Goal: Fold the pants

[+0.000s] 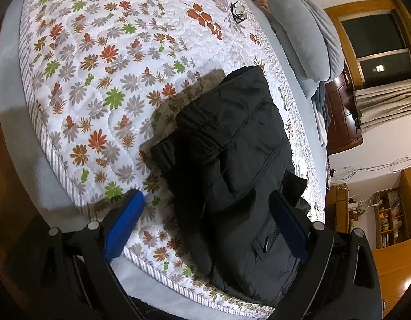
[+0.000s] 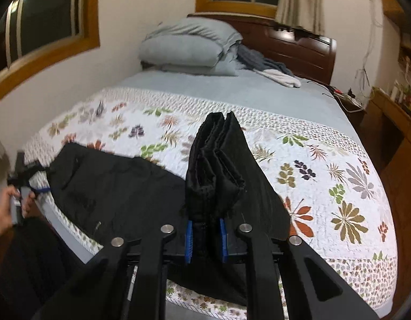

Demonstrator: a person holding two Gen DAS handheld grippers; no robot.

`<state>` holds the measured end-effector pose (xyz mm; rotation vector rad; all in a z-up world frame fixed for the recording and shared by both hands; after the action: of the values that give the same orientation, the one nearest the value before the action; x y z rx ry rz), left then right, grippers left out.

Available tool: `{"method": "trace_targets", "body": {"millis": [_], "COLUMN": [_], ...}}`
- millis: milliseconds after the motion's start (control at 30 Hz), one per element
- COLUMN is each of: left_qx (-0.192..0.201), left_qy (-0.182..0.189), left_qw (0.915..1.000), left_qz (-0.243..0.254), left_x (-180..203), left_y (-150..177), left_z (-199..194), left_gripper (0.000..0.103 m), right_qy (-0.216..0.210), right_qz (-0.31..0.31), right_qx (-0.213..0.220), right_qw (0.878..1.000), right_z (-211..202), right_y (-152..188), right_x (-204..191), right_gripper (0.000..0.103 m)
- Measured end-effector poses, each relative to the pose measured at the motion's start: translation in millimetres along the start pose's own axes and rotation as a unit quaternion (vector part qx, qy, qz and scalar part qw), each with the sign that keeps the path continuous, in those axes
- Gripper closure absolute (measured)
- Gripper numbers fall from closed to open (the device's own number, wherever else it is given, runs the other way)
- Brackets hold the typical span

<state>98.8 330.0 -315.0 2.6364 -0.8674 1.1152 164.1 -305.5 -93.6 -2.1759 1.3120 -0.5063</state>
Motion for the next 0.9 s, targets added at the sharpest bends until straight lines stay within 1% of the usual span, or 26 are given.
{"method": "trace_targets", "body": {"millis": [167,267,333,400,533,600,633,833,900], "left_qx": [0.0,0.001,0.001,-0.001,-0.001,-0.002,-0.002,-0.002,-0.002], "left_qy": [0.008,0.01,0.011,0.01,0.011,0.013,0.013,0.015,0.014], "left_qw": [1.0,0.9999,0.9999,0.9999,0.9999,0.9999,0.9999,0.9999,0.9999], "left_qz": [-0.004,-0.004,-0.006,-0.005,-0.004,-0.006,-0.006,-0.007,-0.007], "left_x": [-2.0,-2.7,-3.8,-4.7,-5.1,-4.5,-4.4,-6.9,-7.1], "left_y": [0.0,-0.1,1.1,2.5,3.5,4.1,3.9,4.9,5.0], "left_z": [-0.9,-1.0,-1.8,-1.9,-2.2,-1.7,-1.5,-1.4,-1.5], "left_gripper": [0.009,0.009,0.009,0.009,0.009,0.009,0.009,0.009,0.009], "right_qy": [0.029,0.058,0.08,0.102,0.133,0.147,0.152,0.192,0.199], "right_qz": [-0.053,-0.09,-0.121,-0.158,-0.2,-0.223,-0.231,-0.297,-0.31], "right_qx": [-0.032,-0.05,-0.068,-0.083,-0.102,-0.112,-0.114,-0.122,-0.121], "right_qw": [0.998,0.993,0.987,0.979,0.966,0.957,0.954,0.928,0.922], "right_z": [33.7,54.6,70.9,86.6,106.6,116.6,119.2,137.3,141.6], "right_y": [13.7,22.7,30.8,41.1,56.3,64.5,66.9,91.7,98.5], "right_x": [-42.5,-65.4,-82.2,-99.6,-117.2,-126.2,-128.5,-147.4,-150.6], "right_gripper": [0.088,0.088,0.088,0.088,0.088,0.088,0.088,0.087,0.082]}}
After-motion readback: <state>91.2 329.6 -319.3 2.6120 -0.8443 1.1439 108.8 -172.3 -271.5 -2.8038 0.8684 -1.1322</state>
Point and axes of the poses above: each gripper's, at about its wrist camera, not at the fingertips, and z roughly the way its jaws point, x to its right, y to its underside, the point moved 6 cm from there along z, roughly the way its jaws point, and after that the axes turned 8 degrees about -x, right-handed, at the moved point
